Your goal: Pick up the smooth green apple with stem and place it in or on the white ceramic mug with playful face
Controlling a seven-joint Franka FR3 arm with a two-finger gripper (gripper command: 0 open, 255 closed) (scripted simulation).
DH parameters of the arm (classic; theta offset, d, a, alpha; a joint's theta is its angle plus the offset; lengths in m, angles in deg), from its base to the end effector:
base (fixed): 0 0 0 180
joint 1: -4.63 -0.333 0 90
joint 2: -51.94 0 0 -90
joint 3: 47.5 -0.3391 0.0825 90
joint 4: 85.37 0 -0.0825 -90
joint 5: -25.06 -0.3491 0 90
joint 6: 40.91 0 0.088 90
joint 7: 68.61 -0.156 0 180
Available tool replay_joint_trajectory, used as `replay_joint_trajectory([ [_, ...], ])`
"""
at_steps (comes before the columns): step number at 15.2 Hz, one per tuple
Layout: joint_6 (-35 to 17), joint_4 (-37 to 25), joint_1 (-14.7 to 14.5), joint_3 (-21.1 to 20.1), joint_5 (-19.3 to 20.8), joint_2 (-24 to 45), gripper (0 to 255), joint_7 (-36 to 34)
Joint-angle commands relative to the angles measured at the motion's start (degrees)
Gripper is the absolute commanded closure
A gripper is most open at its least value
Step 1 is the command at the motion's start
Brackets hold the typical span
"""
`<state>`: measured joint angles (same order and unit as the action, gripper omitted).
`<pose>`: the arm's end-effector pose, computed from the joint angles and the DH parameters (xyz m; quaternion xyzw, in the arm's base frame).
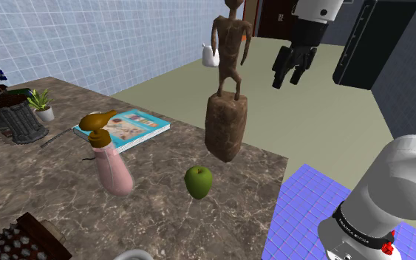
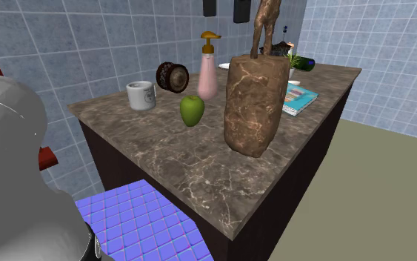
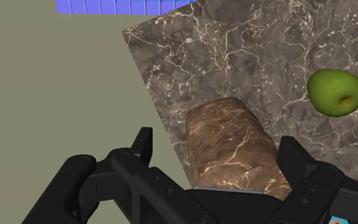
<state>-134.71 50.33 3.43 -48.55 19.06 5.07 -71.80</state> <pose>0.2567 0.0274 0.5674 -0.9979 0.0120 -0.0412 0.0475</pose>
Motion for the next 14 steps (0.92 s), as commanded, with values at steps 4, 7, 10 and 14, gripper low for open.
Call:
replay_joint_trajectory([
  [4,-3.2,0.6,-2.3,-1.9,-0.9,4.2,0,1.6],
  [7,-6.3,0.8,-4.5,-3.9,-1.7,8.5,0,3.1],
  [10,-9.3,0.7,-6.6,-5.9,-2.4,13.1,0,4.7],
  [14,-13.0,0.1,-9.2,-8.7,-2.9,19.3,0,6.6],
])
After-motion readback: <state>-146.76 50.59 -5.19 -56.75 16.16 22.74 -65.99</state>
